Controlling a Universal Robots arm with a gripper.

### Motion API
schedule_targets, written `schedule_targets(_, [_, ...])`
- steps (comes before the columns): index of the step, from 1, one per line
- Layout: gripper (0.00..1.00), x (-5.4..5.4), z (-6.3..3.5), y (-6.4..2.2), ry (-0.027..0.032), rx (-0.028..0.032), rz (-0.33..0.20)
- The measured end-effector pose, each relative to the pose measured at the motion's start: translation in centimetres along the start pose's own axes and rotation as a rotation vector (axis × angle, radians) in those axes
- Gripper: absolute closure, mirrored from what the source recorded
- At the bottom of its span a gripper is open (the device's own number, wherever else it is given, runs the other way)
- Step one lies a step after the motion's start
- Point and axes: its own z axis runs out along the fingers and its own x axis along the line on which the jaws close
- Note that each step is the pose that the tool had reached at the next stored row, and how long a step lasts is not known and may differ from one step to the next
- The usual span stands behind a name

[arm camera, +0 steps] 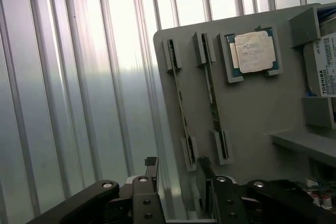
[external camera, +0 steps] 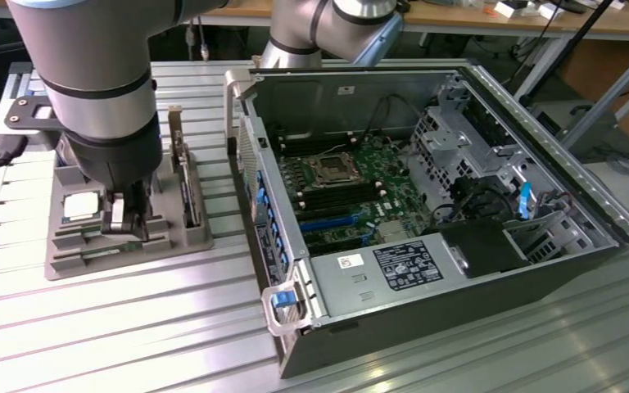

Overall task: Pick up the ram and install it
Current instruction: 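Pick up the ram and move it above insertion slot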

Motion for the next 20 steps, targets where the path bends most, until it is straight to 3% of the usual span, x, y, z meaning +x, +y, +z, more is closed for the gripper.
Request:
schedule_targets(3, [0.58,0.4,0.00,-0.05,0.0005,-0.0004,-0.010])
schedule_targets(6, [0.58,0.4,0.06,-0.06,0.0076,-0.0059,-0.189])
schedule_targets(10, [0.58,-0.3,0.17,0.14,0.0073,-0.0056,-0.181])
schedule_targets(14, [0.58,-0.8,0.30,1.11,0.0073,-0.0056,-0.180])
schedule_targets(20, [0.58,-0.8,0.71,1.16,0.0065,-0.0057,-0.180])
